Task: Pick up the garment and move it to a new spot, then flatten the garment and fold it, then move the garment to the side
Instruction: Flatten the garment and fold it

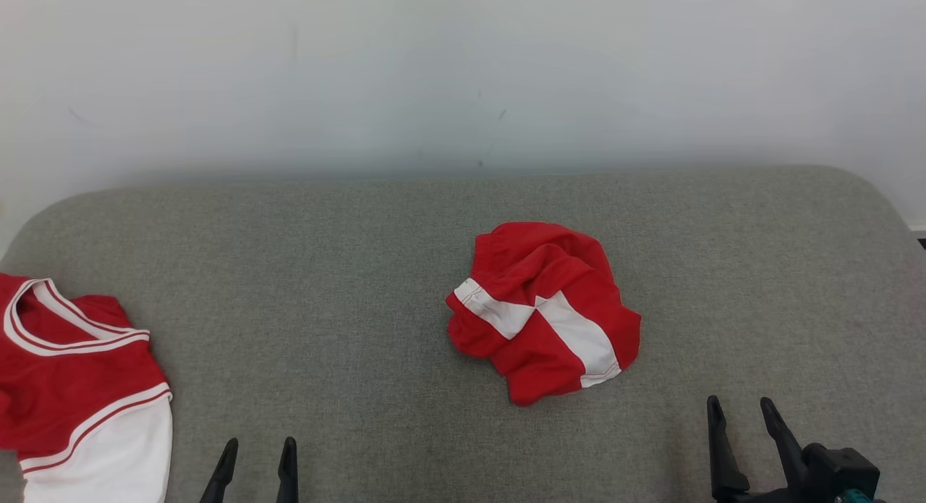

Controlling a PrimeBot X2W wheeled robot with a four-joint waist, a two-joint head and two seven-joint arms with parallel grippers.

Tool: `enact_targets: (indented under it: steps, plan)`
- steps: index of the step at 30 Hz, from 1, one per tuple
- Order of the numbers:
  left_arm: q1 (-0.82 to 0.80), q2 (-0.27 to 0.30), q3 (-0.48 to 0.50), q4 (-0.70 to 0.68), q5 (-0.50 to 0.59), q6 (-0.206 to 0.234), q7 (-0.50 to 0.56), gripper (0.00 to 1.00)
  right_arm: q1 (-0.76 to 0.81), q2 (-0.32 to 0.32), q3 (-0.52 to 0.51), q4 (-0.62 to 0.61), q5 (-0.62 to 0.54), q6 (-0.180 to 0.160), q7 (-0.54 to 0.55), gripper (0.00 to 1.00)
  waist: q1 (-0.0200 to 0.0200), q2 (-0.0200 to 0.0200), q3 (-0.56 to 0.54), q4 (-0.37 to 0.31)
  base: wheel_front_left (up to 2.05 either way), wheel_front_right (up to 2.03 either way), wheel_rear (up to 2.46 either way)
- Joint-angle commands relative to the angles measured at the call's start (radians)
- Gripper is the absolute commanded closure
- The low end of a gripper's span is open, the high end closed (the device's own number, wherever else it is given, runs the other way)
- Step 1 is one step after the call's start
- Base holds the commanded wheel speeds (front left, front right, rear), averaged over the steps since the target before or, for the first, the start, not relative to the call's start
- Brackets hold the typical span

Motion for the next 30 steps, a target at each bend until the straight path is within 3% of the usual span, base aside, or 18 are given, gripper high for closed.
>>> enact_targets:
  steps: [1, 13, 18, 25, 30]
  plan:
    - [-0.015, 0.004, -0.003, 0.003, -0.005, -0.001, -0.004, 0.0, -0.003, -0.001, 0.001, -0.001, 0.0, 0.003, 0.002, 0.0, 0.0001, 0.0, 0.002, -0.004, 0.0, 0.0, 0.0]
    - [-0.022, 0.015, -0.03, 0.021, -0.012, -0.001, -0.004, 0.0, -0.012, -0.001, 0.023, 0.002, 0.018, 0.003, 0.011, 0.0, 0.0001, 0.0, 0.012, -0.014, 0.0, 0.0, 0.0]
    - [-0.064, 0.054, -0.111, 0.067, -0.039, -0.001, -0.004, 0.0, -0.018, -0.001, 0.037, 0.002, 0.021, 0.003, 0.027, 0.0, 0.0001, 0.0, 0.016, -0.026, 0.0, 0.0, 0.0]
    - [-0.289, 0.124, -0.253, 0.109, -0.069, 0.0, 0.088, 0.0, -0.033, -0.001, 0.072, -0.027, 0.03, 0.003, 0.077, 0.0, 0.0001, 0.0, 0.038, -0.044, 0.0, 0.0, 0.0]
    - [-0.46, 0.139, -0.336, 0.182, -0.11, 0.0, 0.213, 0.0, -0.046, -0.001, 0.107, -0.043, 0.041, 0.003, 0.093, 0.0, 0.0001, 0.0, 0.056, -0.089, 0.0, 0.0, 0.0]
